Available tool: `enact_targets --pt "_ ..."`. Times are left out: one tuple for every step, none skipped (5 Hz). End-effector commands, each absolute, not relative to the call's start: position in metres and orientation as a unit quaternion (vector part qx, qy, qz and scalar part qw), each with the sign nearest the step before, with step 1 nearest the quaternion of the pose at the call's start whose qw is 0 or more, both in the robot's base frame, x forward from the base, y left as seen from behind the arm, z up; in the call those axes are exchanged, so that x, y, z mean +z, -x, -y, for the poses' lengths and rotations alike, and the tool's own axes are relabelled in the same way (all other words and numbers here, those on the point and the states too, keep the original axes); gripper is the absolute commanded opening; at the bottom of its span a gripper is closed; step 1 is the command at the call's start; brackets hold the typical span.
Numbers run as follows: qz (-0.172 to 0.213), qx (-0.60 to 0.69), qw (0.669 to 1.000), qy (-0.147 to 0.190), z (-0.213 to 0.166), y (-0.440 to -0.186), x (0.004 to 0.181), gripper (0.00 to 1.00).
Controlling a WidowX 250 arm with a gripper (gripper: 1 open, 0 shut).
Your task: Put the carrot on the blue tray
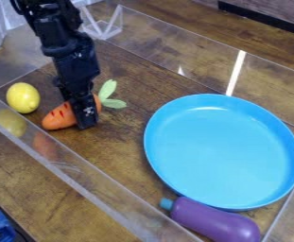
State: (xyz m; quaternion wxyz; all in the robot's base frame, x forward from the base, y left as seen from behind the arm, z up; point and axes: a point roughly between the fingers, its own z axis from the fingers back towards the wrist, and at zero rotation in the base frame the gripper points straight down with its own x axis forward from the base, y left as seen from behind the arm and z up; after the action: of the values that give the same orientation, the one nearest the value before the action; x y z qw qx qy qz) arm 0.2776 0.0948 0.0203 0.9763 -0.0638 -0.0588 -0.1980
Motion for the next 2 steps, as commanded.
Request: enact_targets --pt "0.069 -0.203 0.974 0.068 -0.107 -0.278 0.025 0.00" --pt "0.068 -0.200 0.975 0.066 -0.097 -0.279 0.024 0.00"
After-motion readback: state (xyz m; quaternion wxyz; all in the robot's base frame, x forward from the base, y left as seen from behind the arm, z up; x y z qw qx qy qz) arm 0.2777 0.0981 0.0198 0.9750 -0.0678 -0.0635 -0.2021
